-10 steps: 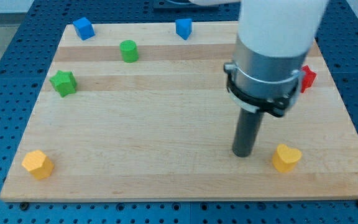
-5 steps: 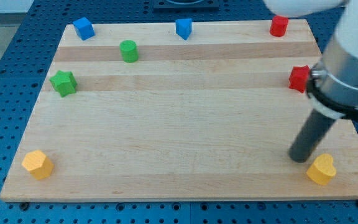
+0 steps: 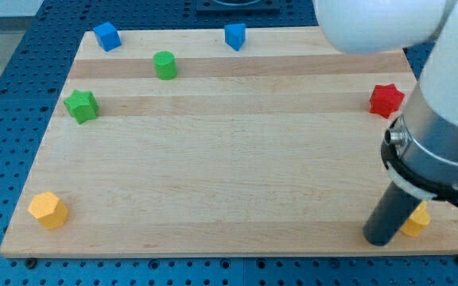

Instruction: Move the heart parallel to the hexagon

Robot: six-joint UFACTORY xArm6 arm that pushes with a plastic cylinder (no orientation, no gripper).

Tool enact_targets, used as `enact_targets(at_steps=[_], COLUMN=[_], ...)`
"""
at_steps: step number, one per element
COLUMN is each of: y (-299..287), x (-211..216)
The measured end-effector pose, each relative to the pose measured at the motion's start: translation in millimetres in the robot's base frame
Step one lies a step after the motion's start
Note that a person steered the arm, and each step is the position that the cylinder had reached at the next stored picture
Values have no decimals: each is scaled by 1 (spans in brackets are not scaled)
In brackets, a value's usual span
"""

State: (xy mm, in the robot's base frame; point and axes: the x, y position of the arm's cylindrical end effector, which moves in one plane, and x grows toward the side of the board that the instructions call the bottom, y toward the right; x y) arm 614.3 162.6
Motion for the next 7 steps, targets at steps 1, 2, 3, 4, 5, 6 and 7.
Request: enact_targets(at_steps=[1,2,3,4,5,6,7], y=[8,19,24,24,4,-40,-104], x=[0,-2,-12,-22,-22,-42,-93])
